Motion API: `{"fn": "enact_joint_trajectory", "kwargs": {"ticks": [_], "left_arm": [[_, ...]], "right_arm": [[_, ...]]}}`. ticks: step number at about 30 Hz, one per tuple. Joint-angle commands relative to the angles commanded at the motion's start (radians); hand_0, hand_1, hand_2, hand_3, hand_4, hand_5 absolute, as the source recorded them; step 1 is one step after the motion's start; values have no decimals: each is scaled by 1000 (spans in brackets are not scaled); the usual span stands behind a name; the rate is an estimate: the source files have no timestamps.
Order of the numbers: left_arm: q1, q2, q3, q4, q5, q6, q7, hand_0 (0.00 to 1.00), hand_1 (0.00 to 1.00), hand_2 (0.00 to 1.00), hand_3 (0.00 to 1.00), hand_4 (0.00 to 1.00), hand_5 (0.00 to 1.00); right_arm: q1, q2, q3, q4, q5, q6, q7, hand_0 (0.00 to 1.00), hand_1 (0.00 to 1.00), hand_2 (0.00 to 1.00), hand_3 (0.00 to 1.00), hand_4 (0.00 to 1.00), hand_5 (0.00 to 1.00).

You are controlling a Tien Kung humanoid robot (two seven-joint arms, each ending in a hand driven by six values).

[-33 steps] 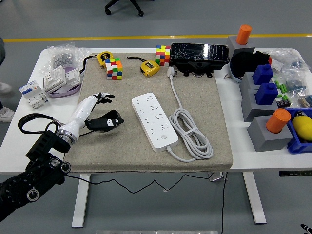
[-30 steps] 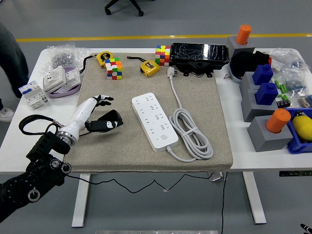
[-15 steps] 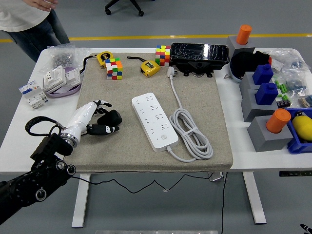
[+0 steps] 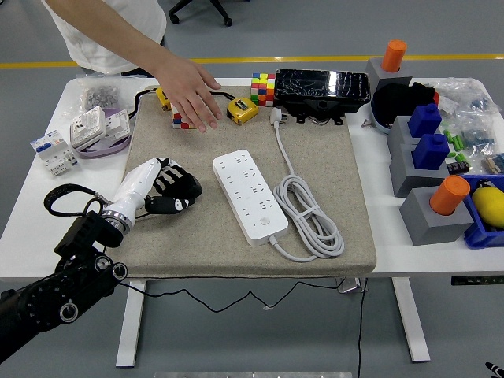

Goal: Put the plug near the board,insert it into the board,press the button,pull the plug out

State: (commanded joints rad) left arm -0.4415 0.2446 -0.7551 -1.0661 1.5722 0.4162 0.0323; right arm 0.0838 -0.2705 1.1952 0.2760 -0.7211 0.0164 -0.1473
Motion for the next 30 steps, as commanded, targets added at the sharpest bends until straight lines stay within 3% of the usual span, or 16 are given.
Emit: {"fn": "enact_joint_trajectory", "kwargs": {"ticks": [8, 16, 30], "left_arm": [[-36, -18, 50, -42, -43, 2, -29, 341, 355, 439, 537, 651, 2], [-78, -58, 113, -10, -43, 1, -29, 344, 356, 441, 538, 645, 2], [-105, -87, 154, 47, -26, 23, -7, 346, 355, 441, 539, 645, 2]], "right_arm": [[1, 0, -2, 1, 2, 0, 0, 573, 632, 608, 538, 883, 411], [0, -1, -8, 1, 5, 0, 0, 573, 632, 608, 539, 883, 411], [0, -1, -9, 2, 7, 0, 0, 573, 632, 608, 538, 882, 411]]}}
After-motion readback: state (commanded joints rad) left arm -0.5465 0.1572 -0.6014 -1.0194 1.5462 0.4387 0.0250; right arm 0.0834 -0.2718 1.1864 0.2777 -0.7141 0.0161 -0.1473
